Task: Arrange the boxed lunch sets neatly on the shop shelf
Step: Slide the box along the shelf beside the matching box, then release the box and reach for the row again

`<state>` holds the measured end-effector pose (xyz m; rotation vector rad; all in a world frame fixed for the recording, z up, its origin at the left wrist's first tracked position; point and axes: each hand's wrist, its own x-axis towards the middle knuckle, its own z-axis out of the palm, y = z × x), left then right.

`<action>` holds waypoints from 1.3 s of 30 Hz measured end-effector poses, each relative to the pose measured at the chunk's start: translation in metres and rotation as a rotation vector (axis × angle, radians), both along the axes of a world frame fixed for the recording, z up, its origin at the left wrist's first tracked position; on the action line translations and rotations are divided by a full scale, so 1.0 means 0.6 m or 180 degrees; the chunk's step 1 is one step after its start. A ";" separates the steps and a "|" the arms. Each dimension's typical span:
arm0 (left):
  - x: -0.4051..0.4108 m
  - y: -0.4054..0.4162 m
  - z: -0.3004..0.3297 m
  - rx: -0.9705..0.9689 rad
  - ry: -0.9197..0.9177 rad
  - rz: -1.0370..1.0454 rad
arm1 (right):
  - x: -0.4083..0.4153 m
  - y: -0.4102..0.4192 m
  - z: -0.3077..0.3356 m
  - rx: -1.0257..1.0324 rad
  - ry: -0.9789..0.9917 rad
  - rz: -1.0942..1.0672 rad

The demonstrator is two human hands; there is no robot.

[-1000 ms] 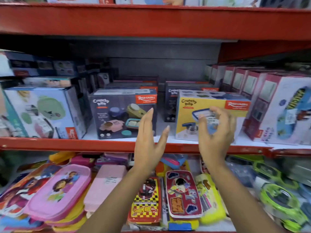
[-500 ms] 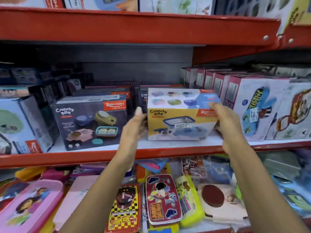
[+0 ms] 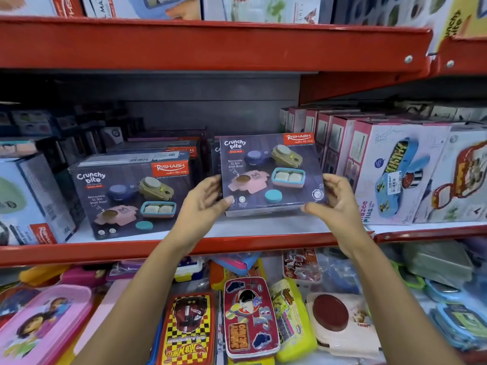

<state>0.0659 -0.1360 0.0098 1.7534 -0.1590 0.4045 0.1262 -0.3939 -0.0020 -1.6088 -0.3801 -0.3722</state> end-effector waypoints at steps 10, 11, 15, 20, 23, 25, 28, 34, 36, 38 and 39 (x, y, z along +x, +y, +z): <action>0.005 -0.015 -0.048 0.0652 -0.0211 0.0741 | 0.005 0.036 -0.028 -0.0550 0.0113 -0.0524; 0.003 -0.018 -0.051 0.0777 -0.0272 0.0866 | 0.003 0.039 -0.028 -0.0666 0.0108 -0.0592; -0.001 -0.023 -0.059 0.1146 -0.0378 0.1096 | -0.005 0.045 -0.029 -0.0948 0.0128 -0.0731; -0.020 -0.038 -0.051 0.1360 -0.0379 0.1255 | -0.031 0.057 -0.020 -0.1178 -0.0077 -0.0977; -0.038 -0.045 -0.031 0.1399 -0.0482 0.1354 | -0.043 0.068 -0.005 -0.1322 -0.0211 -0.1082; -0.036 -0.042 -0.018 0.1232 -0.0342 0.1304 | -0.046 0.074 0.004 -0.1177 -0.0074 -0.0977; -0.032 -0.037 -0.006 0.1070 0.0094 0.1032 | -0.046 0.080 0.010 -0.0944 0.0258 -0.0838; -0.064 -0.044 -0.020 0.0704 0.0254 0.0736 | -0.070 0.069 0.004 -0.0741 0.0471 -0.0787; -0.079 -0.046 -0.023 0.0680 0.0218 0.0734 | -0.080 0.063 0.002 -0.0744 0.0490 -0.0813; -0.093 -0.050 -0.024 0.0697 0.0175 0.0673 | -0.092 0.060 0.001 -0.0739 0.0480 -0.0807; -0.099 -0.051 -0.024 0.0714 0.0148 0.0631 | -0.099 0.060 0.001 -0.0736 0.0479 -0.0790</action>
